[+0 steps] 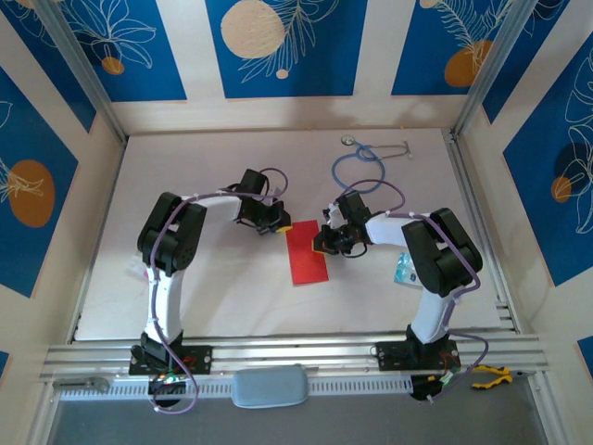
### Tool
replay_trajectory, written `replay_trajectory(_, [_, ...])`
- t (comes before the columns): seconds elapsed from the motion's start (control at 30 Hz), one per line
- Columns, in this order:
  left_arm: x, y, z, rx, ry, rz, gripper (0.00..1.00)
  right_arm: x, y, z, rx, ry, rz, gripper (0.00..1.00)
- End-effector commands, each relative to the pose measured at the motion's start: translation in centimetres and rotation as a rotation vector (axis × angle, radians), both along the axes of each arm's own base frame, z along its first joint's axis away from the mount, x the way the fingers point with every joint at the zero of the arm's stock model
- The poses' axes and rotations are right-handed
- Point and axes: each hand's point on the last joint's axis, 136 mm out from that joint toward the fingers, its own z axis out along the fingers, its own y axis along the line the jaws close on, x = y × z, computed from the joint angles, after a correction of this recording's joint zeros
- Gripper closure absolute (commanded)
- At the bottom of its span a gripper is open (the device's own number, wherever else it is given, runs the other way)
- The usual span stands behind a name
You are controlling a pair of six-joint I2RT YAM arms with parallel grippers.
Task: Fold a paper plane with a square sheet of paper (pick it up from the middle)
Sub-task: First fold the square sheet of paper in half at the center of the table, then first fold in half a square sheet of paper at the center of the table.
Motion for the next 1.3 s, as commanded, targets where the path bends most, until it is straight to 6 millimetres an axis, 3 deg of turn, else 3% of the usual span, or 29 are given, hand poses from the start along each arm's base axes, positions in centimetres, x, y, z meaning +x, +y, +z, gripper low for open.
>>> replay_trajectory(0.0, [2.6, 4.1, -2.9, 0.145, 0.001, 0.143, 0.96, -4.0, -3.1, -3.5, -0.144, 0.156, -0.013, 1.0])
replay_trajectory(0.57, [4.6, 4.4, -1.9, 0.189, -0.012, 0.176, 0.96, -4.0, -3.0, -3.5, -0.137, 0.154, -0.014, 1.0])
replay_trajectory(0.83, [5.7, 3.8, 1.0, 0.168, -0.057, 0.158, 0.95, -4.0, -2.8, -3.3, -0.128, 0.15, -0.015, 1.0])
replay_trajectory(0.93, [5.9, 3.2, 3.1, 0.126, -0.092, 0.149, 0.94, -3.9, -2.6, -3.0, -0.118, 0.149, -0.017, 1.0])
replay_trajectory(1.07, [5.2, 2.7, 6.3, 0.067, -0.144, 0.133, 0.93, -3.7, -1.5, -2.2, -0.071, 0.15, -0.028, 1.0])
replay_trajectory(1.27, [1.4, 2.1, 8.5, -0.002, -0.164, 0.077, 0.92, -3.6, 1.2, -0.3, -0.002, 0.174, -0.096, 1.0])
